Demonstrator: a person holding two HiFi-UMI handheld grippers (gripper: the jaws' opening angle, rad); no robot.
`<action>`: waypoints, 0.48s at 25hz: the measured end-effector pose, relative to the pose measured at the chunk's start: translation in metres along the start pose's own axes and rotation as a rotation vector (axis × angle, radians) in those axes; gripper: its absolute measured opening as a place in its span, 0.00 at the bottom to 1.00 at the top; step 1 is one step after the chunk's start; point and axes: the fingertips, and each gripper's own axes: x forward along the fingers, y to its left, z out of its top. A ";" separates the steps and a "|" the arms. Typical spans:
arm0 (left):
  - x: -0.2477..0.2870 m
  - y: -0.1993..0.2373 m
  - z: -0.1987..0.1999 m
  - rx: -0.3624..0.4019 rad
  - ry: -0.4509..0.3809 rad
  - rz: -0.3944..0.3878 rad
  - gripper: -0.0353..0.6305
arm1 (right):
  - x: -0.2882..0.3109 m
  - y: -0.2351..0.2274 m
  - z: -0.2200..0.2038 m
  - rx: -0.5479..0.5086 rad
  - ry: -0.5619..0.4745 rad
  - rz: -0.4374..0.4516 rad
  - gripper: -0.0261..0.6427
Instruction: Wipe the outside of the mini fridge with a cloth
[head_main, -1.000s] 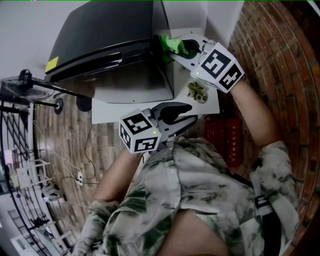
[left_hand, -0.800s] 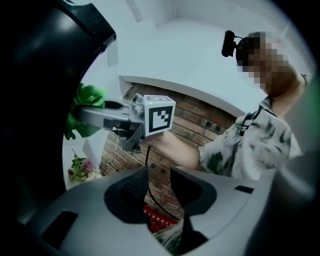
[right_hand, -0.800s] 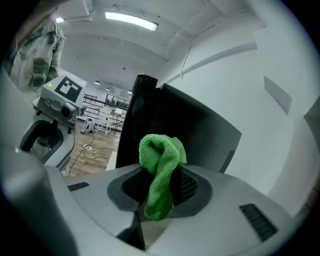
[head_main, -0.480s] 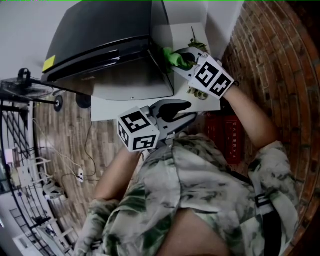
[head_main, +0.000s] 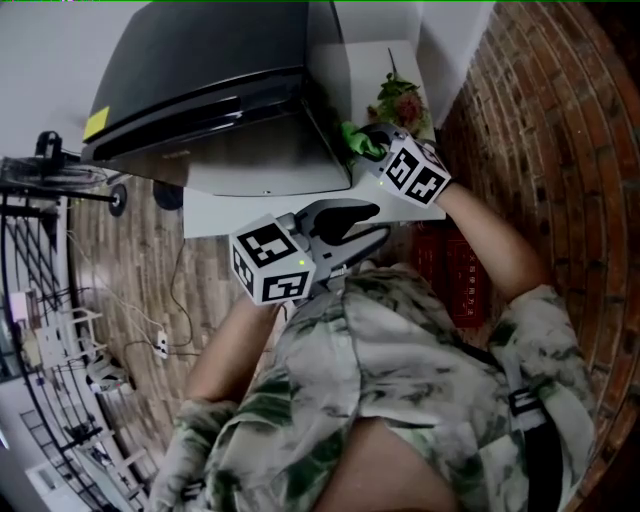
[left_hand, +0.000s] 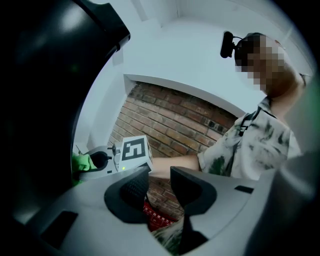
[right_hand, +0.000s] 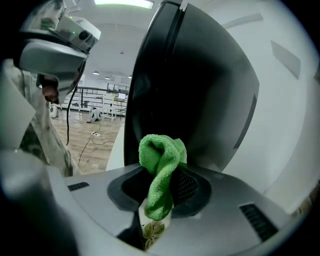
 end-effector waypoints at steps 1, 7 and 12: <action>0.001 0.000 0.000 -0.002 0.000 0.003 0.26 | 0.002 0.001 -0.007 -0.004 0.013 0.004 0.21; -0.008 0.011 -0.008 -0.016 -0.004 0.022 0.26 | 0.032 0.012 -0.044 -0.008 0.106 0.013 0.21; -0.011 0.010 -0.006 -0.015 -0.010 0.025 0.26 | 0.033 0.014 -0.061 -0.003 0.152 0.015 0.21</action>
